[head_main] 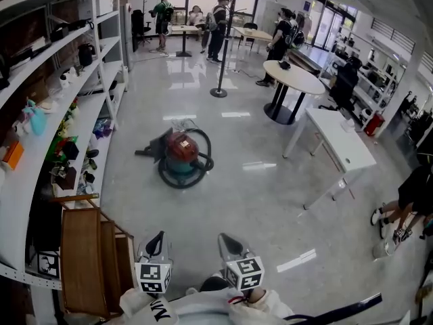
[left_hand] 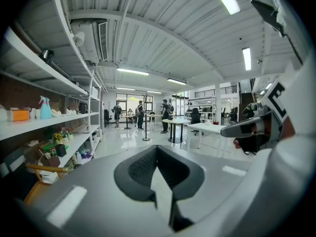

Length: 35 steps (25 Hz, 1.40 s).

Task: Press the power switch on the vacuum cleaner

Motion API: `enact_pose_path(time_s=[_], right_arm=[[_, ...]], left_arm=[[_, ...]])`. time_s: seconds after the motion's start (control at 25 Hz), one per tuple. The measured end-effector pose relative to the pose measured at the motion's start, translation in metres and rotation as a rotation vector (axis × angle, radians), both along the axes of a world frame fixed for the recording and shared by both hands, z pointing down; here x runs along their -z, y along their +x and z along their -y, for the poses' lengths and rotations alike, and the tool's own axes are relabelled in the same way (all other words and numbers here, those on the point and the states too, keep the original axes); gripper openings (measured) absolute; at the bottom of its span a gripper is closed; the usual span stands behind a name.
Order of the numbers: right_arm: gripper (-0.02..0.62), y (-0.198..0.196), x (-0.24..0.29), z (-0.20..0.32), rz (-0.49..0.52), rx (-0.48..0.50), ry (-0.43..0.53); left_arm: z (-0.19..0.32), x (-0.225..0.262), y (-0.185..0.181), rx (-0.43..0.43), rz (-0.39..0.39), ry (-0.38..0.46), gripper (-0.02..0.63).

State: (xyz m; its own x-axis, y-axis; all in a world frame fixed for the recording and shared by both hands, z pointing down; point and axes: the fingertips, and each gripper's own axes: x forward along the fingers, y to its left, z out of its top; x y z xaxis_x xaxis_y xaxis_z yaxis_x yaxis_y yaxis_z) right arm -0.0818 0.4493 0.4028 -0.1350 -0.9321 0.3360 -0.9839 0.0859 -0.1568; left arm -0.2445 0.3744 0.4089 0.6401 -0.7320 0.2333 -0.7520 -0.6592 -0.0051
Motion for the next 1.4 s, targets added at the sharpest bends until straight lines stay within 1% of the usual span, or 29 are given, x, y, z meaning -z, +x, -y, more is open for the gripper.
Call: enact_pose_path(time_s=[0.16,0.44,0.72,1.08,1.4], right_arm=[[0.000,-0.005,0.001,0.002,-0.005,0.009,0.006],[0.000,-0.009,0.001,0.012,-0.007,0.037,0.008],[0.000,-0.007,-0.004,0.044,0.004,0.063,0.010],[0.000,0.021,-0.008,0.092,0.021,0.065,-0.002],[0.000,0.050,-0.013,0.137,0.046,0.077,-0.026]], left_arm=[[-0.001,-0.001,-0.003,0.002,-0.007,0.006,0.000],[0.005,-0.001,-0.008,0.033,-0.008,0.003,0.000],[0.031,-0.006,-0.007,0.060,-0.002,-0.001,0.000],[0.075,-0.010,0.016,0.075,0.019,-0.014,0.000],[0.119,-0.008,0.048,0.077,0.040,-0.021,0.000]])
